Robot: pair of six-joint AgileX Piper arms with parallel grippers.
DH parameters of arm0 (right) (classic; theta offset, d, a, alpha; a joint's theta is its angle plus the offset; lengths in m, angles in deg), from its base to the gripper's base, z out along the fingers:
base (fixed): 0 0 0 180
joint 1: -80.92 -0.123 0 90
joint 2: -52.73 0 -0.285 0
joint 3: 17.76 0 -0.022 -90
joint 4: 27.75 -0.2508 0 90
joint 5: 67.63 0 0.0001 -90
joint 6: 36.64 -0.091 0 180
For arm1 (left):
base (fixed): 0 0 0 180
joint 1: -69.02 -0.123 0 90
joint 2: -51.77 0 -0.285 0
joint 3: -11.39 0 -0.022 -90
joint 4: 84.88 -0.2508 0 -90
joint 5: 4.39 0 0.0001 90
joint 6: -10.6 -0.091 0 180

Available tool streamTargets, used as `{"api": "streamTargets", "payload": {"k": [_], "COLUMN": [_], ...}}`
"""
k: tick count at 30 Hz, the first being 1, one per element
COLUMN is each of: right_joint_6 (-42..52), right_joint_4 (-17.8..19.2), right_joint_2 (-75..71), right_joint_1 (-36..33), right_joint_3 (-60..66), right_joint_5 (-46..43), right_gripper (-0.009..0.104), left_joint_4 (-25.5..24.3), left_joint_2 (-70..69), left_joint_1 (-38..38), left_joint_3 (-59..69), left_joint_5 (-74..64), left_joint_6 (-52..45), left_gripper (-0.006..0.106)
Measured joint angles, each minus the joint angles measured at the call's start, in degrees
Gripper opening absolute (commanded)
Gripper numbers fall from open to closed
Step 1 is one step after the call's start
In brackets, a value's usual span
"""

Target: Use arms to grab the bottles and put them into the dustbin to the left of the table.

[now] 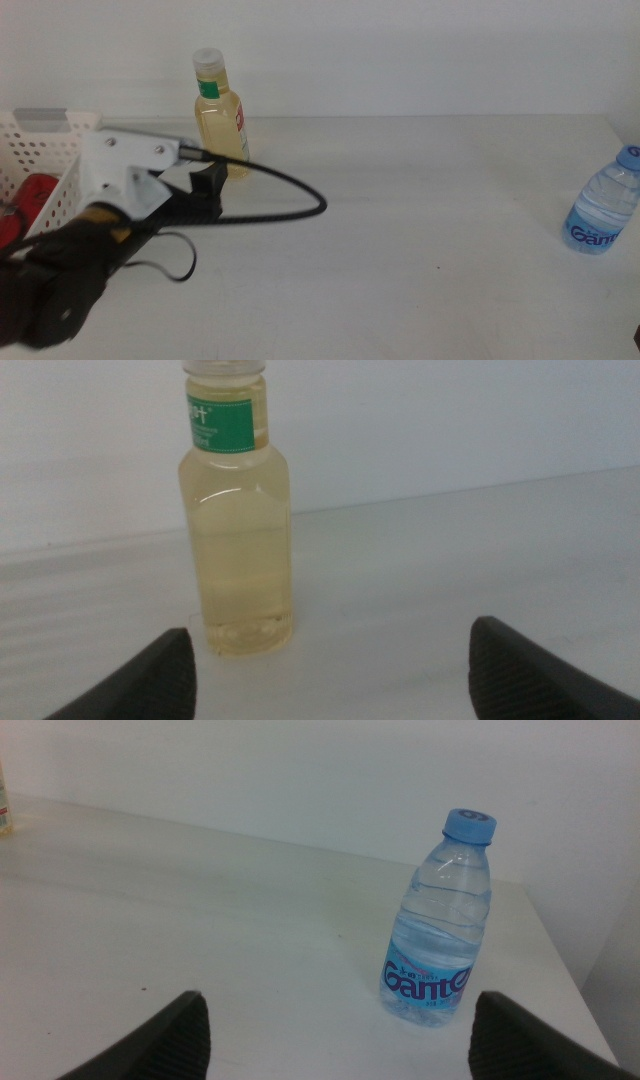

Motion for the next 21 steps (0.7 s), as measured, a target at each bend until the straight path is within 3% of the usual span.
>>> {"api": "streamTargets", "payload": {"k": [12, 21], "right_joint_6": [0.00, 0.00], "right_joint_4": [0.00, 0.00], "right_joint_2": [0.00, 0.00], "right_joint_1": [0.00, 0.00], "right_joint_3": [0.00, 0.00], "right_joint_5": [0.00, 0.00], "right_gripper": [0.068, 0.068], "left_joint_4": [-0.82, -10.94], "left_joint_2": [13.96, 20.52], "left_joint_1": [-2.84, -6.66], "left_joint_3": [-13.16, -21.98], "left_joint_5": [0.54, -0.61], "left_joint_6": [0.04, 8.49], "left_gripper": [0.089, 0.089]}}
